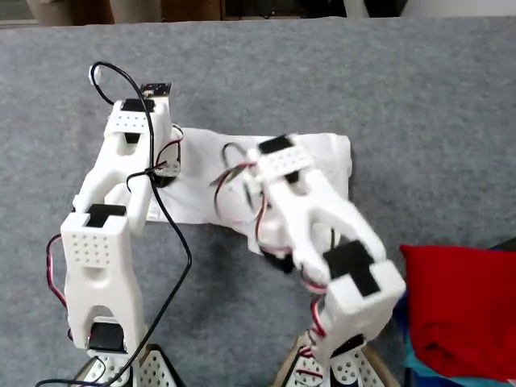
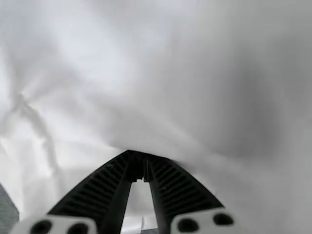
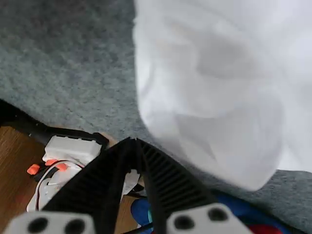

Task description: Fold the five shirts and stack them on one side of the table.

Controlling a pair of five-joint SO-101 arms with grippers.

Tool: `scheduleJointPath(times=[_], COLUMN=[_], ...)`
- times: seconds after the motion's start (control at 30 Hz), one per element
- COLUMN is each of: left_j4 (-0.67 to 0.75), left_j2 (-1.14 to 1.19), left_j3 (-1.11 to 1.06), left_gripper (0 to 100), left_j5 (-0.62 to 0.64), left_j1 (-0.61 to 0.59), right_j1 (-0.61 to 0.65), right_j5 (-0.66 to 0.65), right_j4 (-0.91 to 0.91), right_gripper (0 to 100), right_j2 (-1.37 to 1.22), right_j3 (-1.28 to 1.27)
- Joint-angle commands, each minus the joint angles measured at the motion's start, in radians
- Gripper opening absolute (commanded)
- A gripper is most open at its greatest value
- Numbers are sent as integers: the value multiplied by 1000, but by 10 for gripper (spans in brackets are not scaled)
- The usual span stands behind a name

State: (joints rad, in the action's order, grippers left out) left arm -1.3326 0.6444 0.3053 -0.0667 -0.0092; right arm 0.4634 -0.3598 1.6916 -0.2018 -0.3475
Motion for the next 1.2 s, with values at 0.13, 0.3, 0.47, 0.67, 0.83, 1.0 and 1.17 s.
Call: scheduleJointPath(times=[0.13,0.3,0.47,0.67,0.83,1.0,1.17], left_j4=[0,-32,-34,-34,-34,-34,-34], left_j2=[-4,-4,-2,-2,-2,-2,-2], left_j3=[69,69,71,64,63,63,68], left_gripper=[19,19,19,19,19,19,19], left_j5=[-15,-15,-15,-15,-15,-15,-15], left_j1=[-20,-20,-20,-20,-20,-20,-20], right_j1=[-90,-202,-206,-206,-196,-193,-193], right_j5=[-11,-11,-11,15,49,46,44], right_j4=[-75,-103,-140,-161,-109,-115,-112], right_gripper=[5,5,5,5,5,5,5], right_j2=[200,179,1,-271,-380,-389,-390], right_j3=[21,234,381,535,591,570,547])
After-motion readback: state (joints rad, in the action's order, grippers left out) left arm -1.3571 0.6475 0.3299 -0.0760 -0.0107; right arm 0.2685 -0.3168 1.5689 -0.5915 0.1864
